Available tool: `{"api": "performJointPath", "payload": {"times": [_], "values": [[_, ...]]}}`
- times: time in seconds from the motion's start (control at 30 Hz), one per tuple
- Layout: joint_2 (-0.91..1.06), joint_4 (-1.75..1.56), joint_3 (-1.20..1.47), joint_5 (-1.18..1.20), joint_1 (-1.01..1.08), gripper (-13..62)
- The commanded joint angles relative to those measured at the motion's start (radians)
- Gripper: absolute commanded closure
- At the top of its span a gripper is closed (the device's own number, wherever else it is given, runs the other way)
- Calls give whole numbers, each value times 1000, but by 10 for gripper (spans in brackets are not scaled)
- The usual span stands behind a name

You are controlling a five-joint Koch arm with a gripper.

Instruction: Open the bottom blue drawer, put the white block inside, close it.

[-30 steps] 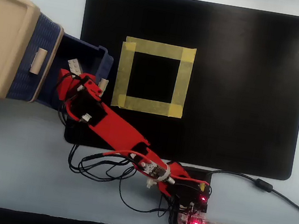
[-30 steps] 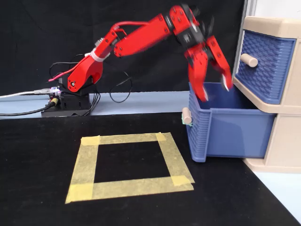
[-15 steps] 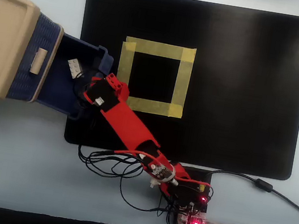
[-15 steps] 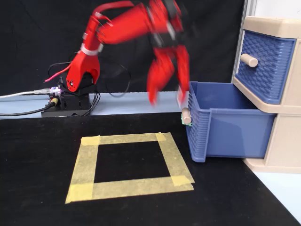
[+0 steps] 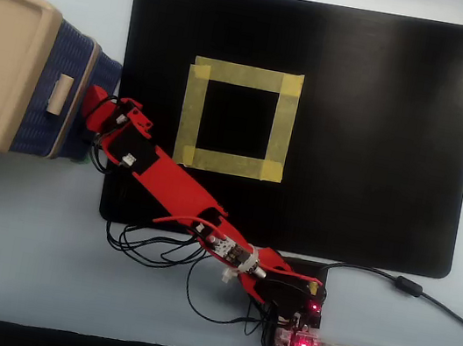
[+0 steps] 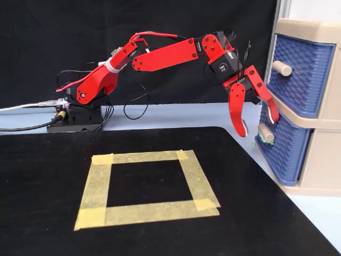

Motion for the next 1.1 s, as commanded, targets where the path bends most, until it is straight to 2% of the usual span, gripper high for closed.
{"api": "performJointPath", "payload": {"times": [0.0,0.03,0.13,0.2,0.23,0.37,0.57,0.7,0.83,0.93,1.07], "values": [[31,18,-37,-28,-9,146],[43,78,-41,-26,-6,146],[247,500,-44,-21,40,150],[407,773,-31,21,158,151],[477,795,2,74,222,151],[776,752,377,439,468,152],[1058,578,1186,1035,847,153],[1304,353,1664,1140,871,151],[1572,265,2023,1147,864,149],[1585,318,2140,1147,864,145],[1585,376,2161,1147,865,148]]}}
